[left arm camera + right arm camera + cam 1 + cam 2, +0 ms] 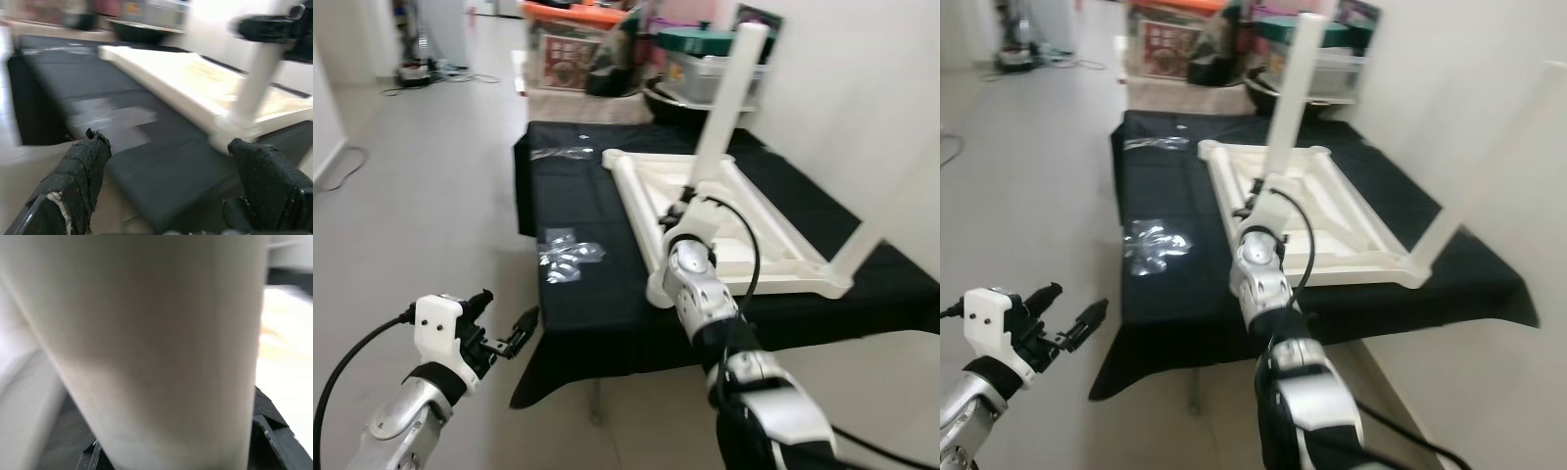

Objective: Building children table

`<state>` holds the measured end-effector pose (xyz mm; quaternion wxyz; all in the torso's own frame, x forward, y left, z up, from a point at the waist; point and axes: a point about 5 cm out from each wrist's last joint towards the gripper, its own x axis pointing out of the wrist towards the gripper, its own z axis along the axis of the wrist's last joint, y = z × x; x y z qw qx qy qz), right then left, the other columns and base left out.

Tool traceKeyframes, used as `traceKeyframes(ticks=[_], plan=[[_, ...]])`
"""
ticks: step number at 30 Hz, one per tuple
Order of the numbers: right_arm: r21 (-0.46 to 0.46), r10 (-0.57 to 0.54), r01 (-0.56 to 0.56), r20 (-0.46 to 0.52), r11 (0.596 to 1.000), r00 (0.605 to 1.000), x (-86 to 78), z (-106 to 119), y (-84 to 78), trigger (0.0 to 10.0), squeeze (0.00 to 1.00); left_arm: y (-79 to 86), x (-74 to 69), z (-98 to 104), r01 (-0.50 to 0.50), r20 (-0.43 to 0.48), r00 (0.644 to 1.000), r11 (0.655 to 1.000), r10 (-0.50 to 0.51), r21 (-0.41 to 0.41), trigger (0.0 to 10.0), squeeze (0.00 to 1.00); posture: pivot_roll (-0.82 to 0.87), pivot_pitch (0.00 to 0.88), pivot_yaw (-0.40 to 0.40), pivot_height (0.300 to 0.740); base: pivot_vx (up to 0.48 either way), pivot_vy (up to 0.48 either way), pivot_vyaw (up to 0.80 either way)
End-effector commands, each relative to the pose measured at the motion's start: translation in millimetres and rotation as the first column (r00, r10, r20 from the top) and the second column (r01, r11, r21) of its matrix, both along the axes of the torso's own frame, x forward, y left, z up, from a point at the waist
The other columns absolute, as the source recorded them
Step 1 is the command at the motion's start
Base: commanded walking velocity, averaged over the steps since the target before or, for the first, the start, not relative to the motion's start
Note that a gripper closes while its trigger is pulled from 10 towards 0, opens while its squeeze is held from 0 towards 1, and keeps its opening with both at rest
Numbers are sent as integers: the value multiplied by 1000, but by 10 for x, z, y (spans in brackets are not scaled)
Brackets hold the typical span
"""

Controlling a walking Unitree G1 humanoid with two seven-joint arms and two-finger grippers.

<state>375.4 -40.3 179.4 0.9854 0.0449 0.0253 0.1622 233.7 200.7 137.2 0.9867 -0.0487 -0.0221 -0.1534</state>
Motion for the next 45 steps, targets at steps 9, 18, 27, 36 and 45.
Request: traceKeyframes(ticks=[9,18,27,36,45], plan=[[-131,561,-548,114,826,820,19,326,-38,10000,0,-32,2,-26,18,-12,1000,1000,-18,-13,10000,0,149,0,-131,740,0,0,0],[-139,475,-462,87,876,876,156,369,-57,0,0,-17,9,-26,18,-16,1000,1000,-18,-6,10000,0,171,0,-141,740,0,0,0],[-109,-605,598,-240,794,759,41,-418,-716,0,0,-13,-25,-36,7,-19,1000,1000,-7,0,10000,0,187,0,-144,740,0,0,0],[9,-337,338,-34,941,941,-11,-184,-577,10000,1000,-2,-7,-52,13,-23,1000,1000,-13,0,10000,0,160,0,-132,740,0,0,0],[38,404,-418,193,908,894,46,384,-270,10000,0,1,28,-59,15,-20,1000,1000,-15,-2,10000,0,161,0,-141,740,0,0,0]])
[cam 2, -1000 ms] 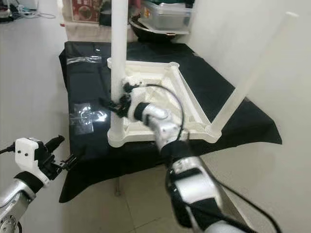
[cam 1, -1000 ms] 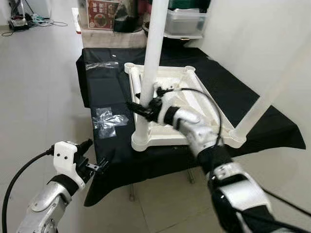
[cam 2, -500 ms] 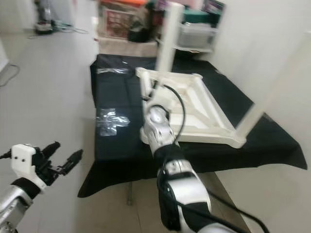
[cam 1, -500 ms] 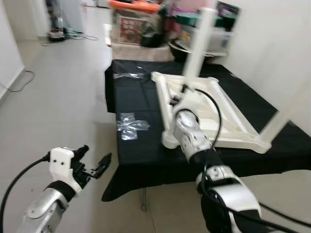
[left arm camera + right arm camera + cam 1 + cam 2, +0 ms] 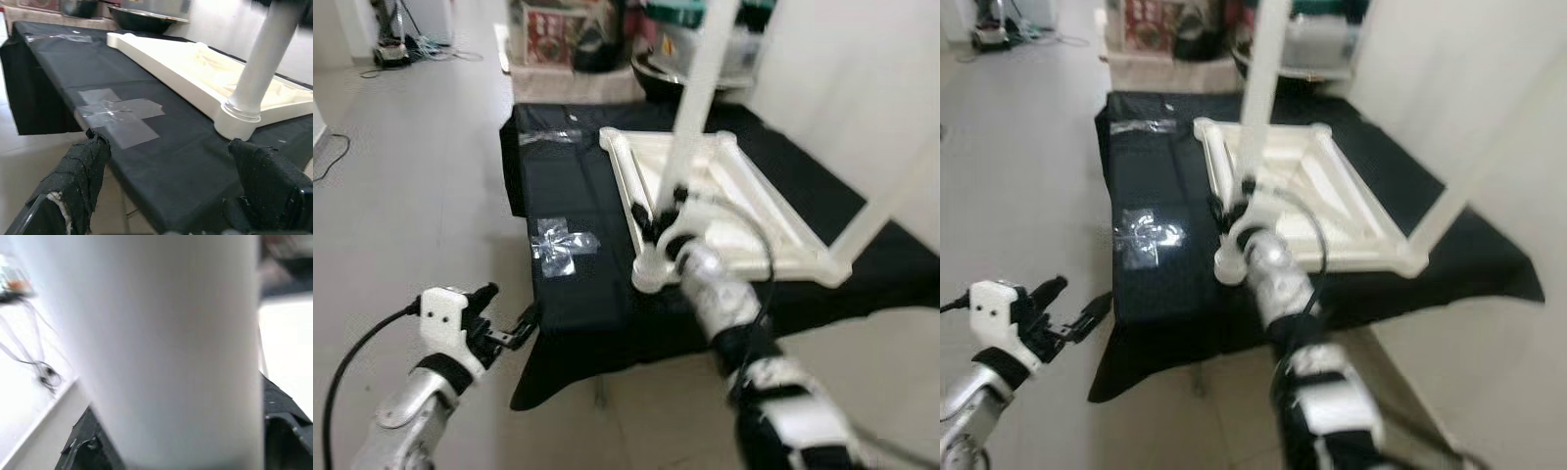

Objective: Building children table

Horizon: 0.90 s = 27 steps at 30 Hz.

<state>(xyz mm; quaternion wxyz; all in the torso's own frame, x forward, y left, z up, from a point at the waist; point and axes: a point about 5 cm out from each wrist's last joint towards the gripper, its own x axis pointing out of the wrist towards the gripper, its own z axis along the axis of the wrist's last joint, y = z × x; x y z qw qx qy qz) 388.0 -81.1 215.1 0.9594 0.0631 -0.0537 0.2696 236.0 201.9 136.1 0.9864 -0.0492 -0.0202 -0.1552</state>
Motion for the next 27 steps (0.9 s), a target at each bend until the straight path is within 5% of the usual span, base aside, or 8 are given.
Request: traceKeyframes(ticks=[1,4,5,8,13,22,23,27], plan=[[-66,343,-339,64,938,937,-139,31,178,10000,0,-18,11,-46,8,-14,1000,1000,-8,-2,10000,0,166,0,-141,740,0,0,0],[-109,431,-423,69,900,900,-188,-3,212,10000,0,-27,16,-44,6,-13,1000,1000,-6,-2,10000,0,176,0,-148,740,0,0,0],[-142,499,-488,56,861,865,-239,-78,271,4902,0,-31,12,-44,3,-11,1000,1000,-3,-3,10000,0,179,0,-151,740,0,0,0],[-164,489,-482,4,861,872,-237,-203,360,0,0,-37,3,-39,3,-10,1000,1000,-3,-4,10000,0,183,0,-158,740,0,0,0],[-207,-215,172,-203,963,955,77,-461,124,0,0,-42,-10,-28,2,-7,1000,1000,-2,-8,10000,0,178,0,-158,740,0,0,0],[-318,-757,687,-298,653,581,-24,-833,-542,0,0,-49,-19,-20,2,-4,1000,1000,-2,-10,10000,0,169,0,-150,740,0,0,0],[-342,-786,707,-286,618,548,-111,-906,-579,8118,0,-47,-23,-20,4,-4,1000,1000,-4,-10,10000,0,153,0,-138,740,0,0,0],[-315,-754,686,-276,656,595,-170,-918,-529,10000,0,-47,-24,-21,6,-5,1000,1000,-6,-11,10000,0,146,0,-136,740,0,0,0]])
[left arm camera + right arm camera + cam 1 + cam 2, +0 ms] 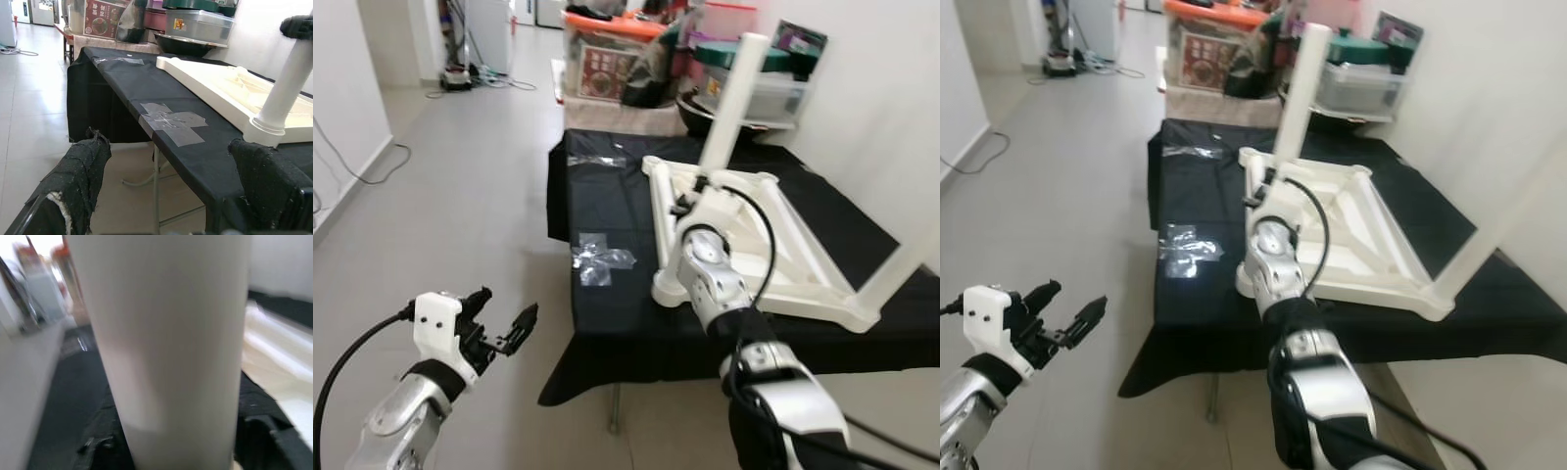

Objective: Building children table

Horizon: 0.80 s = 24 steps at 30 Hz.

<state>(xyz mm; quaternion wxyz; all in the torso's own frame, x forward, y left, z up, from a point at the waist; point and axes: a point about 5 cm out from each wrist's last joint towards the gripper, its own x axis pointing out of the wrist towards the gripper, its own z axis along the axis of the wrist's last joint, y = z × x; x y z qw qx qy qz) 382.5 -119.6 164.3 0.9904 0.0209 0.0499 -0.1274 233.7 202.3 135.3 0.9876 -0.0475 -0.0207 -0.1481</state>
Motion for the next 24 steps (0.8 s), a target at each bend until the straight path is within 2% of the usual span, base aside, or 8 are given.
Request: traceKeyframes(ticks=[1,5,6,14,18,19,23,24], plan=[[8,136,-136,-103,991,985,-127,-340,13,10000,624,-52,2,-15,24,-6,1000,1000,-24,-14,10000,0,146,0,-135,740,0,0,0],[156,556,-559,67,814,828,-118,-101,347,10000,1000,-54,13,-17,28,-6,1000,1000,-28,-15,10000,0,145,0,-136,740,0,0,0],[142,707,-725,159,674,689,-107,77,443,10000,0,-51,17,-18,28,-5,1000,999,-28,-16,10000,0,143,0,-137,740,0,0,0],[-122,916,-919,202,376,348,39,638,511,10000,0,-59,24,-16,21,0,1000,1000,-21,-19,10000,0,164,0,-159,740,0,0,0],[-149,914,-906,166,395,371,61,614,540,10000,0,-65,16,-10,19,1,1000,1000,-19,-19,10000,0,174,0,-166,740,0,0,0],[-141,911,-907,182,397,370,64,617,551,7529,0,-69,9,-6,19,1,1000,1000,-19,-20,10000,0,180,0,-170,740,0,0,0],[-133,910,-910,196,394,365,65,620,557,7529,0,-72,5,-3,19,1,1000,1000,-19,-20,10000,0,180,0,-170,740,0,0,0],[-110,917,-930,240,352,319,37,625,567,0,0,-74,-1,1,18,2,1000,1000,-18,-20,10000,0,182,0,-171,740,0,0,0]])
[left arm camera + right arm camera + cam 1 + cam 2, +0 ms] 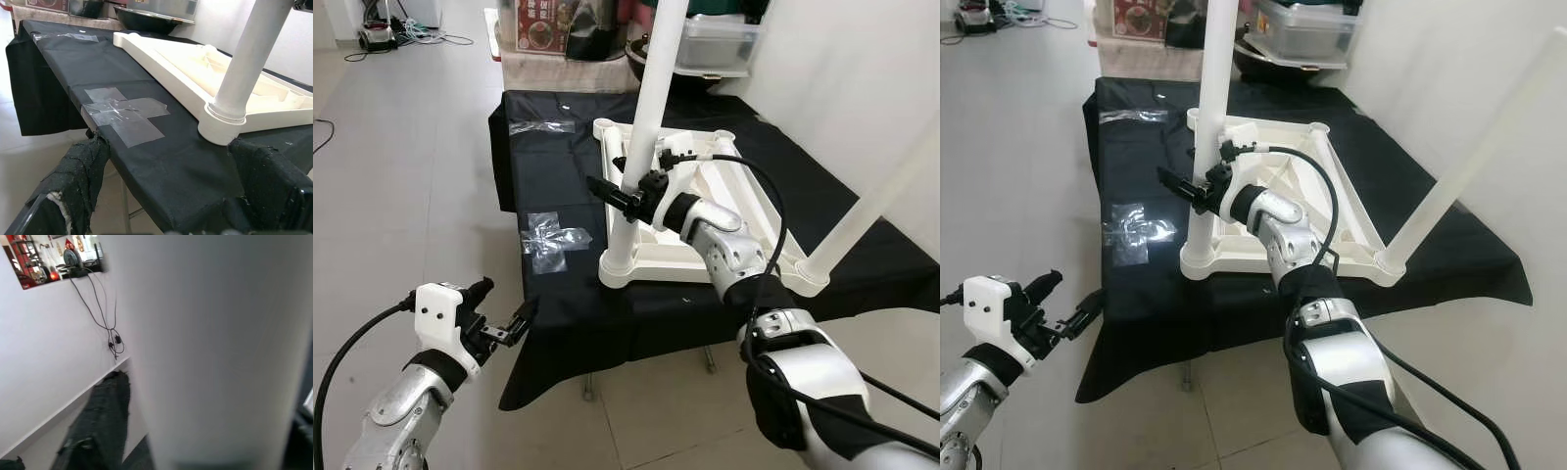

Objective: Building children table

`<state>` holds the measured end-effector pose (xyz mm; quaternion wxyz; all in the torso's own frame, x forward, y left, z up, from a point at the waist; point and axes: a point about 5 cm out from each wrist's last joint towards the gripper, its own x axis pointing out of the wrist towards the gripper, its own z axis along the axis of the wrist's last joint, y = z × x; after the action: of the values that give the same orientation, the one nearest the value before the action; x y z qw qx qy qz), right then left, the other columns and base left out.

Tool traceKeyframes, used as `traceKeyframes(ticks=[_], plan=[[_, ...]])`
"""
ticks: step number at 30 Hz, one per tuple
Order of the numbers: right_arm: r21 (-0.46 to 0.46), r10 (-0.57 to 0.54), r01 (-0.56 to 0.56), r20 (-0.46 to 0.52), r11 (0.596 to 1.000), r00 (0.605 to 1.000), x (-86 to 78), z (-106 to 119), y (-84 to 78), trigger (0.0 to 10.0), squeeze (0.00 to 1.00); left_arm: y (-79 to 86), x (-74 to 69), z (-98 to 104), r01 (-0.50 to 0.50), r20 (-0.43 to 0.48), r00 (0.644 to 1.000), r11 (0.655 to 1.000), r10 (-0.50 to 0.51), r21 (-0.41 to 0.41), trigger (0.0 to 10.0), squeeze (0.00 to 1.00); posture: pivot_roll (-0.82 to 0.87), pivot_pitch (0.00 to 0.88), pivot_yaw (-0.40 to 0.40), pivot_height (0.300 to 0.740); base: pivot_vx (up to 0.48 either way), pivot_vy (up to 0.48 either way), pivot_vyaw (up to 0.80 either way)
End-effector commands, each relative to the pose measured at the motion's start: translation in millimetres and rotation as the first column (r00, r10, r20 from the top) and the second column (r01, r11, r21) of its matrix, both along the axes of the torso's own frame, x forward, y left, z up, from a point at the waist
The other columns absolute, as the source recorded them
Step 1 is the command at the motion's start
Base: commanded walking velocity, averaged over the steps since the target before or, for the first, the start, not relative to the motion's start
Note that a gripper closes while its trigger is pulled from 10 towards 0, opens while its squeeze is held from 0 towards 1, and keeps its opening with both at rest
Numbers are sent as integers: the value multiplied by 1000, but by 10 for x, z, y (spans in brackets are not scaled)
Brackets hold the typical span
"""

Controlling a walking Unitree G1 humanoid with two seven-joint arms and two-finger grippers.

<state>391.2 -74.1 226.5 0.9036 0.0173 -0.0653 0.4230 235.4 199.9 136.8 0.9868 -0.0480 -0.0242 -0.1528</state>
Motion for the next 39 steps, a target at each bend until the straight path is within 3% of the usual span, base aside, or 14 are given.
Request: traceKeyframes(ticks=[1,3,4,5,8,9,10,14,15,22,23,35,36,39], plan=[[24,93,-93,12,995,996,-51,2,111,0,0,-50,-18,-15,9,-6,1000,1000,-9,-18,10000,0,182,0,-171,740,0,0,0],[13,76,-76,19,997,997,-58,-23,120,0,0,-51,-28,-11,9,-6,1000,1000,-9,-18,10000,0,180,0,-168,740,0,0,0],[-57,-293,289,-113,956,949,95,-166,-25,0,0,-48,-41,-9,8,-6,1000,1000,-8,-18,10000,0,175,0,-166,740,0,0,0],[-156,-669,651,-196,743,717,135,-378,-317,0,0,-45,-53,-9,8,-7,1000,1000,-9,-18,10000,0,170,0,-162,740,0,0,0],[-277,-920,880,-194,385,342,-92,-692,-510,0,0,-36,-62,-5,10,-9,1000,1000,-10,-17,10000,0,169,0,-144,740,0,0,0],[-277,-920,880,-194,385,342,-92,-692,-510,0,0,-36,-62,-5,10,-9,1000,1000,-10,-17,10000,0,169,0,-144,740,0,0,0],[-264,-923,889,-197,374,330,-188,-728,-450,7216,0,-30,-61,-4,10,-10,1000,1000,-10,-14,10000,0,165,0,-139,740,0,0,0],[-236,-873,845,-230,479,431,-257,-703,-228,10000,0,-22,-58,-9,18,-16,1000,1000,-18,-9,10000,0,165,0,-139,740,0,0,0],[-190,-820,803,-235,565,522,-256,-659,-127,10000,1000,-18,-56,-13,22,-19,1000,1000,-22,-8,10000,0,154,0,-127,740,0,0,0],[57,-513,531,-190,845,837,-152,-306,55,10000,1000,-6,-41,-23,20,-21,1000,1000,-20,-6,10000,0,154,0,-130,740,0,0,0],[75,-443,454,-122,888,888,-88,-147,22,10000,0,-4,-37,-27,17,-20,1000,1000,-17,-6,10000,0,155,0,-132,740,0,0,0],[-117,153,-158,-43,981,987,-194,-215,-5,10000,0,-18,-6,-34,15,-18,1000,1000,-15,-9,10000,0,179,0,-147,740,0,0,0],[-135,188,-198,-85,971,978,-240,-366,90,0,0,-22,-6,-34,13,-18,1000,1000,-13,-8,10000,0,188,0,-154,740,0,0,0],[-141,201,-216,-110,966,973,-270,-452,156,0,0,-24,-8,-35,11,-18,1000,1000,-11,-8,10000,0,188,0,-154,740,0,0,0]])
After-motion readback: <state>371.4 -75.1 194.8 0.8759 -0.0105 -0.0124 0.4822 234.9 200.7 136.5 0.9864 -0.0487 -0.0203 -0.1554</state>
